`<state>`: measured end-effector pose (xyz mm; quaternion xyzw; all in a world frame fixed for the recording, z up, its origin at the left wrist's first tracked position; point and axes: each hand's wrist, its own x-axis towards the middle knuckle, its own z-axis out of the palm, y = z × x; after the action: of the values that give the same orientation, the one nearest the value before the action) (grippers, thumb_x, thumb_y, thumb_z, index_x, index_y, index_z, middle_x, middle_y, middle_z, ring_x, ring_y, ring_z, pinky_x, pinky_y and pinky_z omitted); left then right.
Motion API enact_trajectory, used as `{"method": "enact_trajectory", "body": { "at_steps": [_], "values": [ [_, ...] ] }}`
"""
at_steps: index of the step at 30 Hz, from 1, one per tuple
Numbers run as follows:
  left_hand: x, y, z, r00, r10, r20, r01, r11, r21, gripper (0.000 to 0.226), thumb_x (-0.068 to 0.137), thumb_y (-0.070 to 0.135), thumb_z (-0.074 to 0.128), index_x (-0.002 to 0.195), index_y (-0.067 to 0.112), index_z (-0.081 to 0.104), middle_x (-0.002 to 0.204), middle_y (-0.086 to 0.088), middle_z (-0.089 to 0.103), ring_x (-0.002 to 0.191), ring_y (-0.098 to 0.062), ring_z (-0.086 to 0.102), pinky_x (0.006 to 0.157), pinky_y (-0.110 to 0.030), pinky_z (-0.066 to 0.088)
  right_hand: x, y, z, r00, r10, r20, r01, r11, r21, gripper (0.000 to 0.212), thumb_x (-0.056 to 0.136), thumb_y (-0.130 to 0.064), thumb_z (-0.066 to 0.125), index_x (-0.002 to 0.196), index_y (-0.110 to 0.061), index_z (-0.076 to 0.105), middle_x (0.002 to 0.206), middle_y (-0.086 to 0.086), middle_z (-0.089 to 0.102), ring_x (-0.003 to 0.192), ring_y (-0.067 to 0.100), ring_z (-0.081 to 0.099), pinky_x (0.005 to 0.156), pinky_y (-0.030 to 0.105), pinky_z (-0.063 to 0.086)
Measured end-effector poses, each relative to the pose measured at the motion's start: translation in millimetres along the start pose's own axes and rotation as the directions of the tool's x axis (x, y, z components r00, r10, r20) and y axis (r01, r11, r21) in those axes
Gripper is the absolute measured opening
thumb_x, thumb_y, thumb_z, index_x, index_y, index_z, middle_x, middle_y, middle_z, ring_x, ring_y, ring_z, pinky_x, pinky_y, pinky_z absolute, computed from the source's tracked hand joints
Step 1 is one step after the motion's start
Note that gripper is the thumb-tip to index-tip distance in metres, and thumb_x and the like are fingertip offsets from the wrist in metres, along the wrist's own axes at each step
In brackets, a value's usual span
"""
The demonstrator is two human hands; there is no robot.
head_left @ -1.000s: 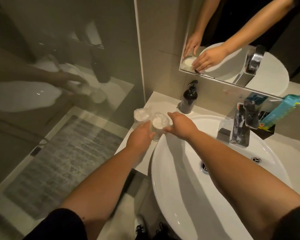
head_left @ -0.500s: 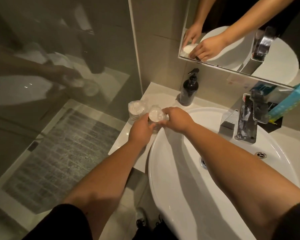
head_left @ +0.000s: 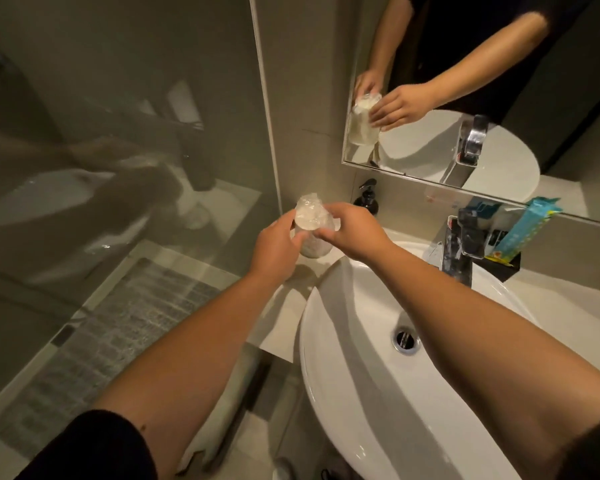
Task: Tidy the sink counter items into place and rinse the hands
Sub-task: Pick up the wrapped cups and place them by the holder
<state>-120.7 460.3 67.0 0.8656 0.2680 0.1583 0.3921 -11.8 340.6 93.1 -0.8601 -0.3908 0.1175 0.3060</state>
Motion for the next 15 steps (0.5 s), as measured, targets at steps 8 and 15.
{"method": "enact_trajectory", "body": {
  "at_steps": [8, 15],
  "values": [
    [-32, 22, -20, 0.989, 0.128, 0.068, -0.13, 0.991, 0.025, 0.033, 0.09, 0.026, 0.058, 0.123, 0.028, 0.056, 0.114, 0.005, 0.066, 0.105, -0.016, 0.06, 0.091, -0.04, 0.049, -58, -28, -18, 0.99, 0.05, -0.134, -0.053, 0.998, -0.016, 0.039, 0.08, -0.036, 0.07, 0.115, -0.02, 0.065, 0.11, 0.003, 0.07, 0.099, 0.021, 0.063, 0.078, 0.032, 0.048],
    [-89, 34, -2, 0.931, 0.278, 0.238, -0.289, 0.957, 0.011, 0.037, 0.093, 0.028, 0.057, 0.13, 0.027, 0.053, 0.12, 0.004, 0.065, 0.11, -0.016, 0.059, 0.09, -0.033, 0.047, -145, -24, -10, 0.941, 0.244, -0.234, -0.244, 0.969, 0.03, 0.039, 0.079, -0.036, 0.07, 0.115, -0.02, 0.066, 0.111, 0.003, 0.07, 0.1, 0.021, 0.062, 0.081, 0.034, 0.049]
  ]
}}
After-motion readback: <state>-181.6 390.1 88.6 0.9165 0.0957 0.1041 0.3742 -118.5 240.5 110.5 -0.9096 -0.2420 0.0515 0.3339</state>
